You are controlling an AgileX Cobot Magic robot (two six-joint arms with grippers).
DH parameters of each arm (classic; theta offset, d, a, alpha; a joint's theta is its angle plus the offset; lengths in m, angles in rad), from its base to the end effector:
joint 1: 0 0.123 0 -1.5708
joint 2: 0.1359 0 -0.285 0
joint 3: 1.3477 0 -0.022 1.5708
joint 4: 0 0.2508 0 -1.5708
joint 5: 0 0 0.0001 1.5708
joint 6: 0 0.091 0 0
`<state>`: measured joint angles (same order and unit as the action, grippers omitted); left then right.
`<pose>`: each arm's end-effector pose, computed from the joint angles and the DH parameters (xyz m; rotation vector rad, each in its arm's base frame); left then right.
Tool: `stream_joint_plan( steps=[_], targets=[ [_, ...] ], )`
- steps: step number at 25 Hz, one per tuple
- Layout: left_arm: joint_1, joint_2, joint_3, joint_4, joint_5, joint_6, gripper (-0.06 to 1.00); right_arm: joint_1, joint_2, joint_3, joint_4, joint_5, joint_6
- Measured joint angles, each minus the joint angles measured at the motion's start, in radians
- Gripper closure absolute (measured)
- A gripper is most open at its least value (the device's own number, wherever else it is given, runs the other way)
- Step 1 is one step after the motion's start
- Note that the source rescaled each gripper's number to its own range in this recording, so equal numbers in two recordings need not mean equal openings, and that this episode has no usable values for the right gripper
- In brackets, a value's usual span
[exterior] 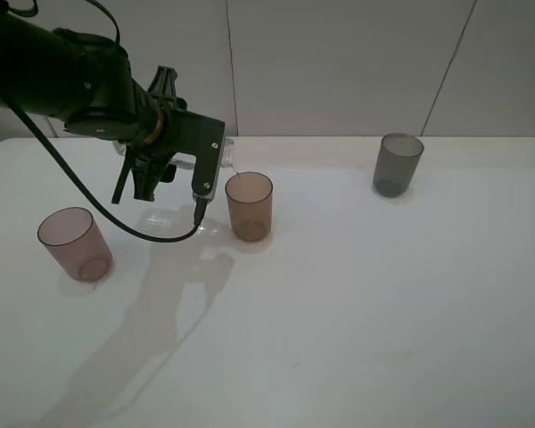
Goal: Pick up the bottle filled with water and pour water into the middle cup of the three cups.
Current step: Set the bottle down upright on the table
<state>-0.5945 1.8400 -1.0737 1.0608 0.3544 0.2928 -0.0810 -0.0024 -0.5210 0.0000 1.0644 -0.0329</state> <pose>0.3286 -0.1888 0.1789 1.9613 1.5485 0.6935 -0.0078 0.0006 0.2828 0.0487 2.0248 -0.0720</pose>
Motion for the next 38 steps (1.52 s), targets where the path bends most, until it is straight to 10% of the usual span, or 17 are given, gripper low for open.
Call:
stream_joint_plan(
  steps=[38],
  targets=[
    [0.000,0.002,0.000,0.135,-0.087,0.070,0.93,0.000,0.000,0.000,0.000,0.000,0.000]
  ],
)
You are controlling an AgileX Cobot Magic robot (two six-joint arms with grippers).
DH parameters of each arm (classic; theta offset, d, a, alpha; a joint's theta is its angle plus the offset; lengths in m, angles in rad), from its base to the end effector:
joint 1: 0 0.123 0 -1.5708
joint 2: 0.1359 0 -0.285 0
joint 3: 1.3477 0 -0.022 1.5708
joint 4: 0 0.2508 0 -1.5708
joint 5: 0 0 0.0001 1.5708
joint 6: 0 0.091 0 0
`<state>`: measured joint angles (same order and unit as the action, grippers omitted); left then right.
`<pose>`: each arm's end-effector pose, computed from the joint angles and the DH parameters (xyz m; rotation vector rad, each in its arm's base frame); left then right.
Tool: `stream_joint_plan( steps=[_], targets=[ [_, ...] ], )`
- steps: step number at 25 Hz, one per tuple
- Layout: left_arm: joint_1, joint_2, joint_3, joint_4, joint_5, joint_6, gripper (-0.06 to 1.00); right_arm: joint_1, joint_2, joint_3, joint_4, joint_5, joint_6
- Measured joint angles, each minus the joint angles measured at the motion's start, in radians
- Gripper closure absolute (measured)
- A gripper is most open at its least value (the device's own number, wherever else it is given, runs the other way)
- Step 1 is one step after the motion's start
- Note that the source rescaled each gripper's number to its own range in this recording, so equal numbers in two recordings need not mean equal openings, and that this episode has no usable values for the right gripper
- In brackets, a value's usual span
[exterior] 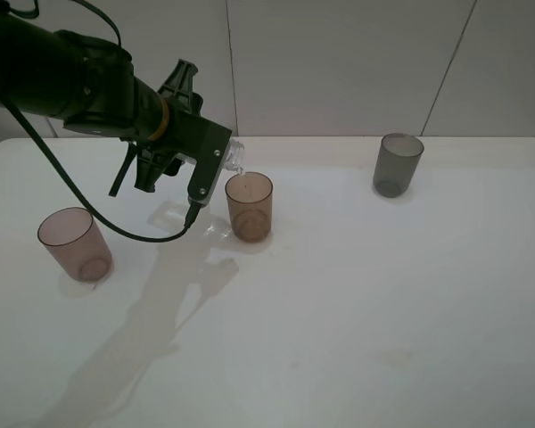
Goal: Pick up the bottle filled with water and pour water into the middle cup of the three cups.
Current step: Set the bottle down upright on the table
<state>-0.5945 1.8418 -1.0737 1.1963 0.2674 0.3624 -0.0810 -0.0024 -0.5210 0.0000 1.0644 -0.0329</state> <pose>0.3308 -0.1965 0.1819 2.0858 1.2859 0.7390 -0.0078 0.0006 0.2828 0.0487 2.0248 -0.0720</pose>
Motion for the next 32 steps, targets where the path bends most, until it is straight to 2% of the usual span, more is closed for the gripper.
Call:
stream_joint_plan(
  steps=[8,25,32],
  targets=[
    [0.000,0.009,-0.002,0.001,0.005,0.070,0.93,0.000,0.000,0.000,0.000,0.000,0.000],
    [-0.005,0.009,-0.033,0.025,0.005,0.083,0.93,0.000,0.000,0.000,0.000,0.000,0.000],
    [-0.005,0.009,-0.033,0.042,0.008,0.133,0.93,0.000,0.000,0.000,0.000,0.000,0.000]
  ],
)
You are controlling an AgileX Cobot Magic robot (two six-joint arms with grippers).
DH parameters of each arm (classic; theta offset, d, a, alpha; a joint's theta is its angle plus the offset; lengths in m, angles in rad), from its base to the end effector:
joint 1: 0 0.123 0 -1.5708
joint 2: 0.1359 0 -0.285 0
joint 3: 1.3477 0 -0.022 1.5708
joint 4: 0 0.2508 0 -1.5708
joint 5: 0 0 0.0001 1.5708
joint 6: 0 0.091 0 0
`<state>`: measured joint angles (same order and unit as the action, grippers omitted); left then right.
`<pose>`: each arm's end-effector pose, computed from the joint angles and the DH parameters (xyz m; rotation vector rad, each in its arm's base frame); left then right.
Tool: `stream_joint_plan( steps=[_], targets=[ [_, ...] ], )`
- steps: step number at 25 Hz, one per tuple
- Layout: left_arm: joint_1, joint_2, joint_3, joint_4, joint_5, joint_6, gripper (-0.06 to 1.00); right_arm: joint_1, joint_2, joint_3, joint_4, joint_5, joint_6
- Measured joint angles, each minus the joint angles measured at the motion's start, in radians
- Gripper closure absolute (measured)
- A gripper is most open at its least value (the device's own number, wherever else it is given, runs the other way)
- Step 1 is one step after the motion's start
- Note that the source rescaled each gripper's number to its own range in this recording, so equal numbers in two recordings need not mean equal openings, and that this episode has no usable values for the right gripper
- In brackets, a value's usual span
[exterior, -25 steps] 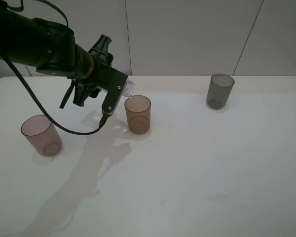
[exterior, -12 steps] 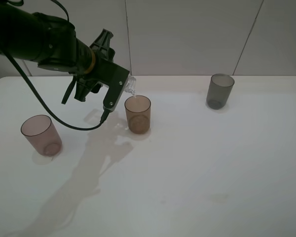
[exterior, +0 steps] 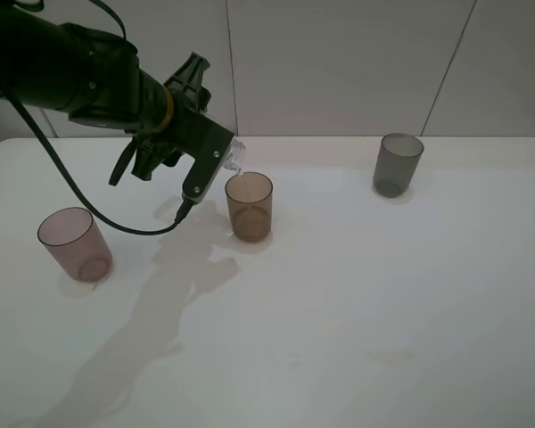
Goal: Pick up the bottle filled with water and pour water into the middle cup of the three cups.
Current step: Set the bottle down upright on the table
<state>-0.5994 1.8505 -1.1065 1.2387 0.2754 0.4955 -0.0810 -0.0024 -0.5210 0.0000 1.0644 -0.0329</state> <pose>0.3365 -0.2015 0.1882 2.1885 1.1032 0.8386 -0.0078 0.0006 0.2828 0.0487 2.0248 -0.0720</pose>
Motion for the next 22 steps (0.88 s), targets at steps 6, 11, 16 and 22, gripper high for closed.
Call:
stream_joint_plan(
  steps=[6,11,16,22],
  targets=[
    [0.000,0.000,0.000,0.013,0.000,0.043,0.93,0.000,0.000,0.000,0.000,0.000,0.000],
    [0.000,0.000,0.000,0.032,-0.001,0.051,0.93,0.000,0.000,0.000,-0.006,0.000,0.000],
    [0.000,0.000,0.000,0.057,-0.002,0.051,0.93,0.000,0.000,0.000,0.000,0.000,0.000],
    [0.000,0.000,0.000,0.100,-0.003,0.051,0.93,0.000,0.000,0.000,0.000,0.000,0.000]
  ],
)
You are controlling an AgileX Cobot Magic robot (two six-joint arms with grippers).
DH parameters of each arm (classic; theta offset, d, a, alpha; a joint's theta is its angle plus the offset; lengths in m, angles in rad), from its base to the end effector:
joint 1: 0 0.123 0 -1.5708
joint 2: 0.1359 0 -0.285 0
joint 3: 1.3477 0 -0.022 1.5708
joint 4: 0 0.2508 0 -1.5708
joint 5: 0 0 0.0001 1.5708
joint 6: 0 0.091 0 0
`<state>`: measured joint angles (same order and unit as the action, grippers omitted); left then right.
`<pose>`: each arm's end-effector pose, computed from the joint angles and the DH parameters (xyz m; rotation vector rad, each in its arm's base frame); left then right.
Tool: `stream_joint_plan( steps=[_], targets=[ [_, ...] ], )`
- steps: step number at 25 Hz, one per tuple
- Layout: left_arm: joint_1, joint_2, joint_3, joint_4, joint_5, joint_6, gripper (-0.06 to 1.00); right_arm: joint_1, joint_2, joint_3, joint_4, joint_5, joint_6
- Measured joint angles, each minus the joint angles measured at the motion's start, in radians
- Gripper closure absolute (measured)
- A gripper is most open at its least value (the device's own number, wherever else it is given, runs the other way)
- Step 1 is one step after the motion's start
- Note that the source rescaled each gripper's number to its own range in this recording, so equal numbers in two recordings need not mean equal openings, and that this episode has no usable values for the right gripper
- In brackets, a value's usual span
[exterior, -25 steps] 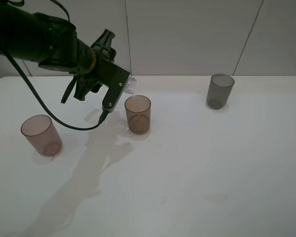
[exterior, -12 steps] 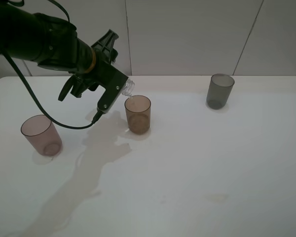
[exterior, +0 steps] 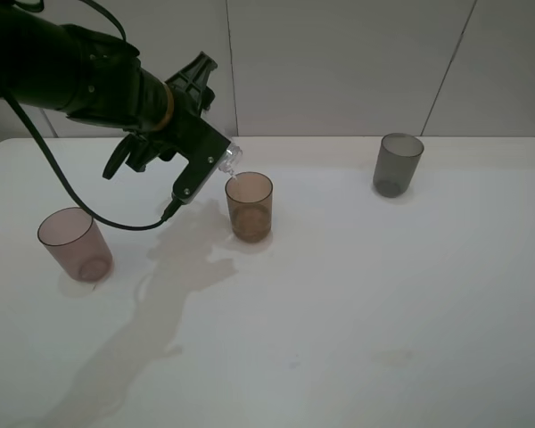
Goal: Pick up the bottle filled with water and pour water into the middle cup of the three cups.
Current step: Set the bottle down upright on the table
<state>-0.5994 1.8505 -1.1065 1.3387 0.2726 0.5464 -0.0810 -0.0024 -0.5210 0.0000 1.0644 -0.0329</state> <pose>0.3380 -0.2020 0.1900 2.2680 0.9405 0.9233 -0.0078 0.0006 0.2828 0.0487 2.0248 -0.0720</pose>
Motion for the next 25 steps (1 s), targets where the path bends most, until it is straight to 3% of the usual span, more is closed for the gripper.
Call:
stream_joint_plan(
  steps=[19,25],
  targets=[
    [-0.043,0.000,0.000,0.160,-0.011,0.000,0.93,0.000,0.000,0.000,0.000,0.000,0.000],
    [-0.047,0.000,0.000,0.167,-0.028,0.000,0.93,0.000,0.000,0.000,0.000,0.000,0.000]
  ],
)
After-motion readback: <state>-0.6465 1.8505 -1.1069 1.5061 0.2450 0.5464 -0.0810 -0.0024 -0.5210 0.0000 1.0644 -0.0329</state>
